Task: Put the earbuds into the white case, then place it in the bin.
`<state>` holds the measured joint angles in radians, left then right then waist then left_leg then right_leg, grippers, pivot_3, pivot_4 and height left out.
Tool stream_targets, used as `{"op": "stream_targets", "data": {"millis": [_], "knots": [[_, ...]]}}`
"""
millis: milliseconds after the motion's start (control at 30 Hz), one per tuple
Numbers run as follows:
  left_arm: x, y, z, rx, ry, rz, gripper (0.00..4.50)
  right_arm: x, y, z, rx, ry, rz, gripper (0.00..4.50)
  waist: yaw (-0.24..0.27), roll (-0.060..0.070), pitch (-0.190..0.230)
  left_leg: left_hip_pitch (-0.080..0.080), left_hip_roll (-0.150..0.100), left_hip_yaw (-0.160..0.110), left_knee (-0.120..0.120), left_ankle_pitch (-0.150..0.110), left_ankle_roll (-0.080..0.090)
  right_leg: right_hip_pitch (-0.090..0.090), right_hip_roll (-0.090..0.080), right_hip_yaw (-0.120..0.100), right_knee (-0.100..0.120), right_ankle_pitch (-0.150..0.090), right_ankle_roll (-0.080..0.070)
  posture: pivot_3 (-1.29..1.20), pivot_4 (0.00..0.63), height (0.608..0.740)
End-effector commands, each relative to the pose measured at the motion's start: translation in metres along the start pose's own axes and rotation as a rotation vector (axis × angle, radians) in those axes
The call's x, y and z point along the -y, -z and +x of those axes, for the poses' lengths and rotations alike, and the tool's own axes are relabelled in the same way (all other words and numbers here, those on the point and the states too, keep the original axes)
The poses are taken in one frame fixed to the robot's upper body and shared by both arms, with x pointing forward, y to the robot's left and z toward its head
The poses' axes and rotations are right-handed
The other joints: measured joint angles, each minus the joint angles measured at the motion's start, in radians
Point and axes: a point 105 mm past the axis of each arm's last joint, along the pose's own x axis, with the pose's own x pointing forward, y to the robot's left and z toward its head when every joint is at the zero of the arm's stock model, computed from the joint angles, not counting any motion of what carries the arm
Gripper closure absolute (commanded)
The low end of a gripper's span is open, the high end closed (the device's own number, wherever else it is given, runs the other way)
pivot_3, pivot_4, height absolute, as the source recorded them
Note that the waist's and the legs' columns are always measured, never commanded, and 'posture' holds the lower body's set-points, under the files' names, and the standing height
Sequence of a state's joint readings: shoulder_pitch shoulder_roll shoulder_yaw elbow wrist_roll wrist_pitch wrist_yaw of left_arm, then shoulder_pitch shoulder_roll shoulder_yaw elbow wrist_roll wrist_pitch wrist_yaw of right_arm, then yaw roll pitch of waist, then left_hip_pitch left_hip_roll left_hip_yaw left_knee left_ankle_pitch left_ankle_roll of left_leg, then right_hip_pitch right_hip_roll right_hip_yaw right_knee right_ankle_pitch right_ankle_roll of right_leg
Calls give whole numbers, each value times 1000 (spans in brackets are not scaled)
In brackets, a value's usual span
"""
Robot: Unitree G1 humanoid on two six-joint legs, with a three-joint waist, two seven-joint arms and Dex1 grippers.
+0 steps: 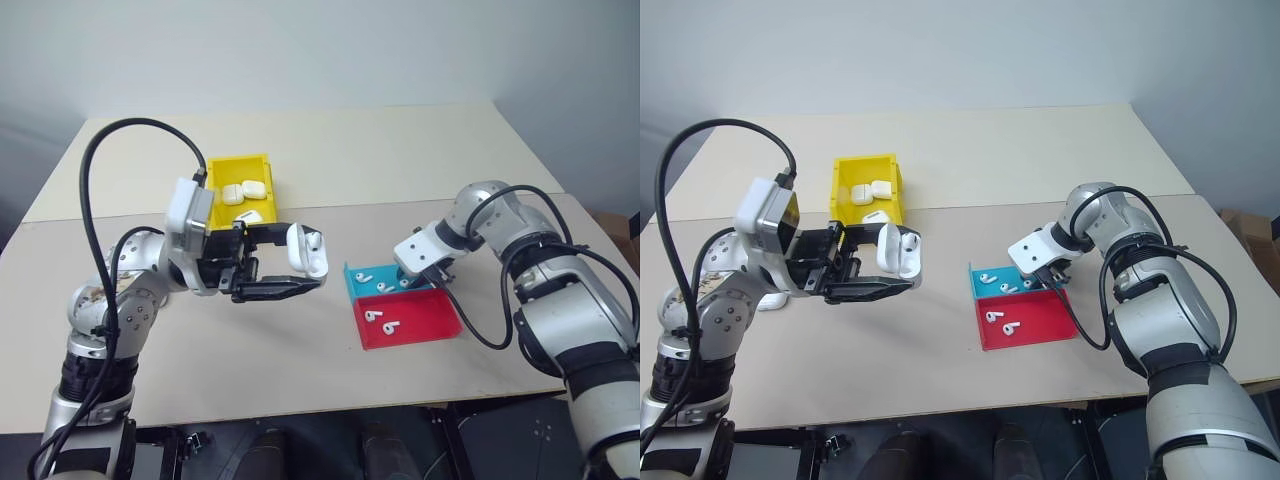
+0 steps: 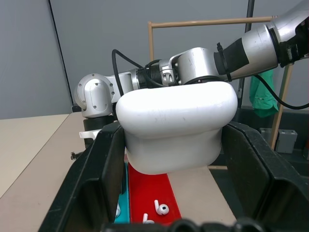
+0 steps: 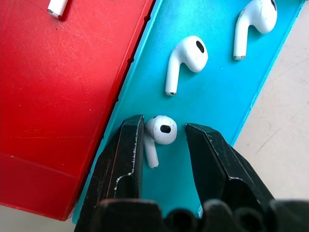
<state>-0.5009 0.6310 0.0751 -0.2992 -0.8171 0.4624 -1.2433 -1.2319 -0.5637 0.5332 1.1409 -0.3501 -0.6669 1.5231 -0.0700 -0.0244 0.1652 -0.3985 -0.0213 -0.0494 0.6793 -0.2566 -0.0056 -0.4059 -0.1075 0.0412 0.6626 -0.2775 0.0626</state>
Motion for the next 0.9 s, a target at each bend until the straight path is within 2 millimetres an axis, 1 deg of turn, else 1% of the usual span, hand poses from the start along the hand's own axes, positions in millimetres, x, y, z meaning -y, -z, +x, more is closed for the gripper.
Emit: {"op": "stream_targets", "data": {"millis": [33,67,100,133,167,200,367,467,567,633,733,800,867,900], "knots": [[2,-8,0,-4,1,50,1721,0,0,-3,-9,0,-18,2762,0,0,0,0,0,0,0,0,0,0,0,0,0,0,0,0,150,740],[2,-9,0,-4,0,51,1721,-1,0,-3,-11,-7,-17,2762,0,0,0,0,0,0,0,0,0,0,0,0,0,0,0,0,150,740],[2,-9,0,-4,0,52,1721,-1,0,-3,-12,-7,-16,3152,0,0,0,0,0,0,0,0,0,0,0,0,0,0,0,0,150,740],[2,-9,0,-4,0,52,1721,-1,1,-3,-15,-8,-11,3338,0,0,0,0,0,0,0,0,0,0,0,0,0,0,0,0,150,740],[2,-9,0,-4,-1,53,1721,-1,1,-2,-17,-9,-11,3694,0,0,0,0,0,0,0,0,0,0,0,0,0,0,0,0,150,740],[2,-9,0,-4,-1,54,1721,-1,1,-2,-19,-6,-8,3864,0,0,0,1,0,0,0,0,0,1,0,0,0,0,0,0,150,740],[2,-10,1,-2,1,56,1721,5,0,-2,2,43,21,3877,0,0,0,1,0,0,0,-1,1,1,0,0,0,0,0,0,150,740],[1,-9,2,0,7,55,1721,12,-3,-12,60,98,89,3877,0,0,0,1,0,0,0,-1,1,1,0,0,1,0,0,0,150,740],[-3,-10,3,7,9,56,1721,20,-8,-32,190,186,210,3877,0,0,0,1,0,0,0,0,1,1,0,0,0,0,0,0,150,740],[-7,-11,3,14,8,59,1721,27,-12,-50,305,272,295,3877,1,0,0,0,0,0,0,0,1,0,0,0,0,0,0,0,150,740],[-14,-12,3,32,3,61,1721,36,-18,-82,494,451,418,3877,4,0,0,0,0,-1,0,-1,1,0,0,0,0,0,0,0,150,740],[-17,-12,4,46,3,60,1721,35,-24,-101,610,542,488,3877,10,0,0,0,1,-1,0,-1,2,0,0,-1,0,0,0,0,150,740],[-20,-14,5,63,10,58,1721,31,-35,-122,762,646,562,3877,19,0,0,-1,1,-1,0,-2,3,0,0,-1,0,0,0,0,150,740],[-21,-14,5,70,15,57,1721,28,-40,-129,823,676,589,3877,24,0,0,-1,1,-1,0,-3,5,0,0,-1,0,0,0,0,150,740]]}}
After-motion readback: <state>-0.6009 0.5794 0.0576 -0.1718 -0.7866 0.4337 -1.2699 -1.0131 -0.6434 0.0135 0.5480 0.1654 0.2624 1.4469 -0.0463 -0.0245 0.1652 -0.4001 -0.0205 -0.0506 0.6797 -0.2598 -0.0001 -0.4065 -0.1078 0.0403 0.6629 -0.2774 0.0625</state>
